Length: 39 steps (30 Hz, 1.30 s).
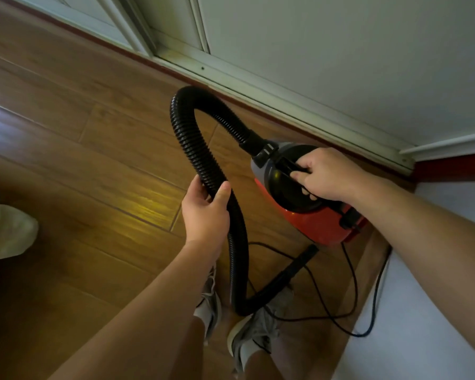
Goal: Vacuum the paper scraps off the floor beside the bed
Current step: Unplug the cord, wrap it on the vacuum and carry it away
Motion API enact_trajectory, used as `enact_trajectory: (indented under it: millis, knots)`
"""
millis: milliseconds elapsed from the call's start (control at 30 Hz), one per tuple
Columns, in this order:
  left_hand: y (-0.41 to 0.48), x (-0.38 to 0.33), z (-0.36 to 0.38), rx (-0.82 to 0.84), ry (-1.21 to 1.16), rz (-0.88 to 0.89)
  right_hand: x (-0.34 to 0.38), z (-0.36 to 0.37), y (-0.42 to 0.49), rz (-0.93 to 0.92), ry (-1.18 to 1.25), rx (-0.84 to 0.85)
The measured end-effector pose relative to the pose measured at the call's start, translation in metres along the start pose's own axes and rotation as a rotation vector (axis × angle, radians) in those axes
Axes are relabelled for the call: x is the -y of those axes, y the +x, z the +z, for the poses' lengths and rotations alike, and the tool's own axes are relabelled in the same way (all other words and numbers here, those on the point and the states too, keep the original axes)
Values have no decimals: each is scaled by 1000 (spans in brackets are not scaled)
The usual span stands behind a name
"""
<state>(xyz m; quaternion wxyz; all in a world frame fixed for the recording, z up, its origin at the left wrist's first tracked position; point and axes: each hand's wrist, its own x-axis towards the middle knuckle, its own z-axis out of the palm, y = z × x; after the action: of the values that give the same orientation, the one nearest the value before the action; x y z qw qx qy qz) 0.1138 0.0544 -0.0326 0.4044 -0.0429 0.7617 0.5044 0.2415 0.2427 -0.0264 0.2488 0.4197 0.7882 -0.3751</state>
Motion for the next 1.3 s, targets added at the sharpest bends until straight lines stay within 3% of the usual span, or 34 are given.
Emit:
enact_trajectory:
  millis: [633,1167,1300]
  knots:
    - [54,37,24,-42,30,12,-44,20,60,-36,26,77]
    - [55,57,44,-21,87,84,-66,23,61,-59,103,50]
    - [51,52,45,21,142,123,-75,23,56,-44,88,-22]
